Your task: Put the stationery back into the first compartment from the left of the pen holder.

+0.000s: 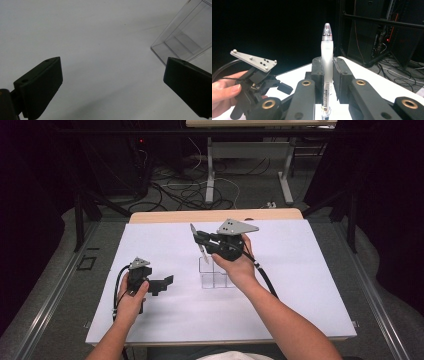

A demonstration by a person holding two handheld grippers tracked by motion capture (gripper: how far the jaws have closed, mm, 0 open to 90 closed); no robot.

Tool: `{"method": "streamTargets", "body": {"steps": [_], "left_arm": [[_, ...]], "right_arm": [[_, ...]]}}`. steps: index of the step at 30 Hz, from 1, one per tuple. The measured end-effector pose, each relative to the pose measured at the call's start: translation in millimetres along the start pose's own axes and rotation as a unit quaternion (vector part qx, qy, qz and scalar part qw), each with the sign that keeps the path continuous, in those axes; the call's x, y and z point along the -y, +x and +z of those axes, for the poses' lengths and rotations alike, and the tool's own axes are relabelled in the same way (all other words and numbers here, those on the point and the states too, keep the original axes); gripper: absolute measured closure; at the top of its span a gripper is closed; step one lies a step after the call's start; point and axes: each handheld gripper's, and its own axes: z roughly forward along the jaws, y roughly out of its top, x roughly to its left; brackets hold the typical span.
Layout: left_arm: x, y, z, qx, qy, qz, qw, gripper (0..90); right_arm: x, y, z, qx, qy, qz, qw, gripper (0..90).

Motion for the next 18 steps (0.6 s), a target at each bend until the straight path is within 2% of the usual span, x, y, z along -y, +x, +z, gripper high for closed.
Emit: {"method": "streamTargets", "body": {"steps": [5, 7, 8, 11, 18], "left_arm": [[0.0, 0.0, -0.1, 0.000, 0.000, 0.000, 1.0000, 2.4], [0.0, 0.1, -0.1, 0.002, -0.001, 0.000, 1.0000, 2.4], [0.1, 0.1, -0.2, 0.002, -0.001, 0.000, 1.0000, 2.4], [0.0, 0.1, -0.1, 0.002, -0.001, 0.000, 1.0000, 2.4], [0.2, 0.2, -0.2, 0.002, 0.000, 0.000, 1.0000, 2.4]], "right_arm": [[12.5, 0.0, 5.0, 0.007, 0.002, 0.006, 1.0000, 80.3], [17.9, 0.0, 6.3, 0.010, 0.007, 0.017, 0.9998, 80.3], [20.6, -1.2, 7.6, 0.010, 0.004, 0.012, 0.9999, 80.2], [28.3, -1.7, 9.3, 0.014, 0.015, 0.023, 0.9995, 80.3], [43.8, -4.3, 11.4, 0.018, 0.029, 0.029, 0.9990, 80.2]]}}
